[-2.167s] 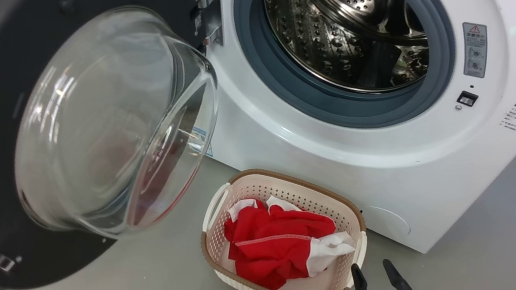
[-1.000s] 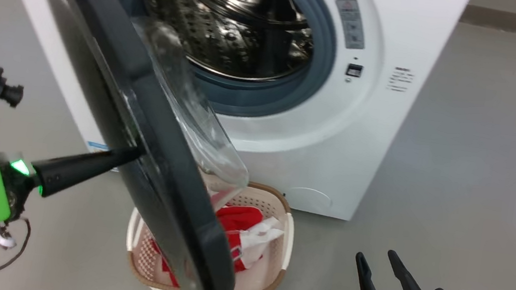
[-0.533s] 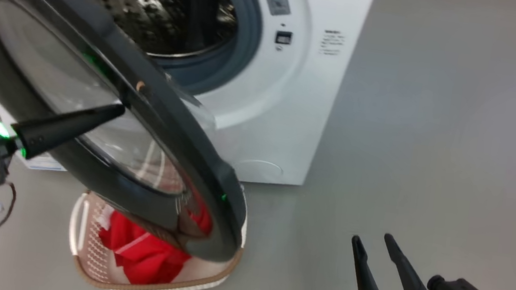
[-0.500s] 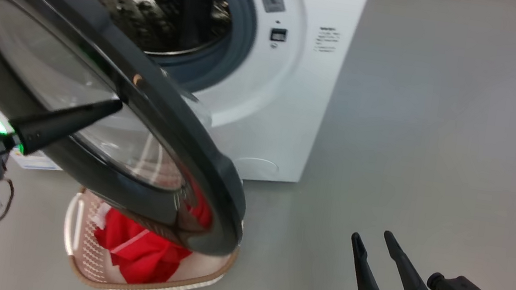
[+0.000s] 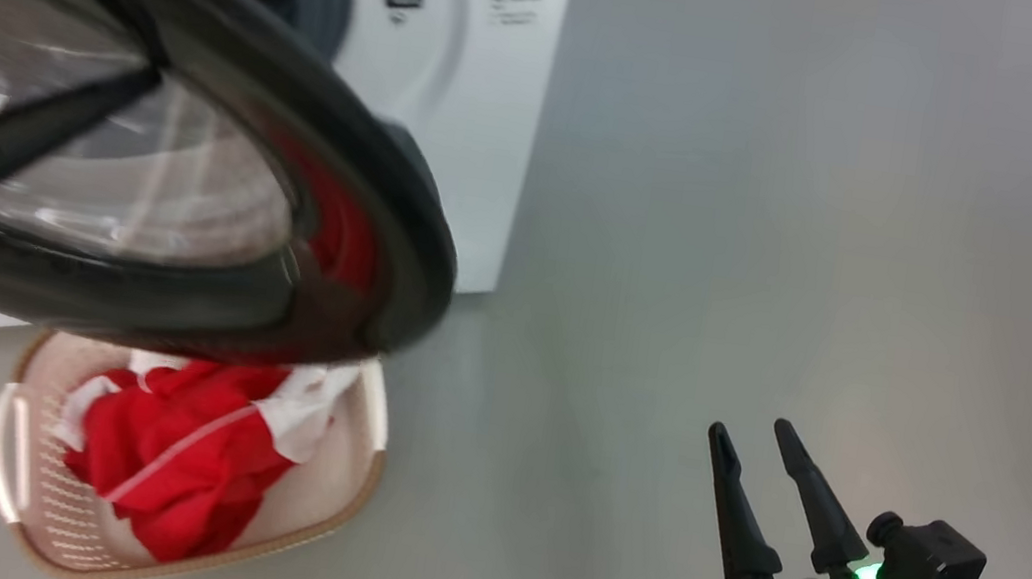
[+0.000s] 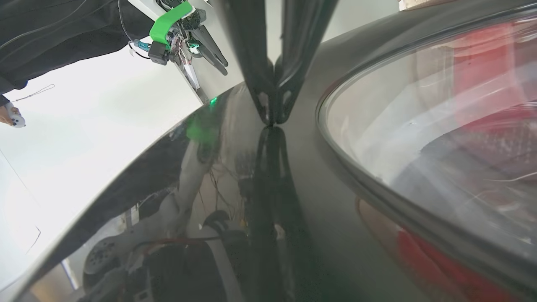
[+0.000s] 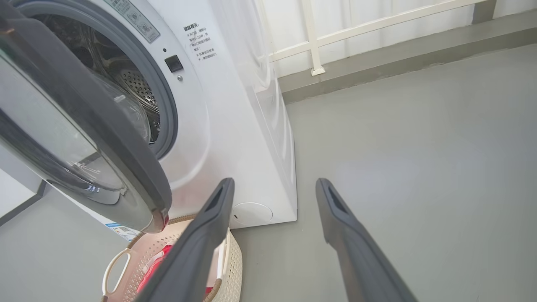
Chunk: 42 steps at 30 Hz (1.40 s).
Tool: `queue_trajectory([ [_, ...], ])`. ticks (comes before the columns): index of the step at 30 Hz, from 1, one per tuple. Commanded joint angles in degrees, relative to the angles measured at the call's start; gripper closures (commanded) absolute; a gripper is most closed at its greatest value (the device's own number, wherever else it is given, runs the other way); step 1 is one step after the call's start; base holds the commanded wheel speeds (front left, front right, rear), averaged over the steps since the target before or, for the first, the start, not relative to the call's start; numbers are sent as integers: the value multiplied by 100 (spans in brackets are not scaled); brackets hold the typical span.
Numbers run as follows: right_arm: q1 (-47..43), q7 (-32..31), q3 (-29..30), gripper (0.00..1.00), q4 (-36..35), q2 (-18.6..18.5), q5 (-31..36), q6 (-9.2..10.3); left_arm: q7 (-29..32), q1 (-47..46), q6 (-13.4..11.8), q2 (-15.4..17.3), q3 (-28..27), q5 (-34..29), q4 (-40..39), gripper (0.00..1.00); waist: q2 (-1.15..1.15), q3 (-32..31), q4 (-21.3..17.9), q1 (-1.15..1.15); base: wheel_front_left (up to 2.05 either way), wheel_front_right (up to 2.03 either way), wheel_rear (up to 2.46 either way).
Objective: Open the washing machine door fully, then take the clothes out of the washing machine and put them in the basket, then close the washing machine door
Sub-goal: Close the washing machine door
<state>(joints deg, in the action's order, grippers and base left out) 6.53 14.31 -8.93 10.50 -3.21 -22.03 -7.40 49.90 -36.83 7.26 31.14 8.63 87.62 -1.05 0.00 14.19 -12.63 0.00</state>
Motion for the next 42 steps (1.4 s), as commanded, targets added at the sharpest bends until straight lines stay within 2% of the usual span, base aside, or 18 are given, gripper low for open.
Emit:
queue_trajectory([
  [1,160,69,-170,0,-173,32,-117,-9,-120,-380,23,358,-311,-101,-33,100,0,285,-303,0,0,0,0],
  [7,220,69,-195,0,-231,33,-209,-9,-403,-740,23,491,-309,-184,293,100,0,435,-472,0,0,0,0],
  [15,268,69,-179,0,-246,33,-235,-9,-724,-1029,23,549,-154,-225,623,100,0,483,-501,0,0,0,0],
  [30,256,69,-102,0,-172,33,-108,-9,-1049,-827,23,577,152,59,486,100,0,220,-157,0,0,0,0],
  [34,236,69,-82,0,-139,33,-57,-9,-1129,-572,23,550,178,142,319,68,0,139,-28,0,0,0,0],
  [36,219,69,-67,0,-120,33,-24,-9,-1200,-397,23,531,162,177,239,42,0,95,44,0,0,0,0],
  [37,195,69,-56,0,-99,33,12,-9,-1272,-200,23,496,143,214,161,16,0,48,118,0,0,0,0],
  [38,184,69,-49,0,-89,33,32,-9,-1320,-97,23,482,132,213,130,2,0,24,157,0,0,0,0],
  [42,139,69,-32,0,-46,33,111,-9,-1570,350,23,384,96,184,13,0,0,-79,324,0,0,0,0],
])
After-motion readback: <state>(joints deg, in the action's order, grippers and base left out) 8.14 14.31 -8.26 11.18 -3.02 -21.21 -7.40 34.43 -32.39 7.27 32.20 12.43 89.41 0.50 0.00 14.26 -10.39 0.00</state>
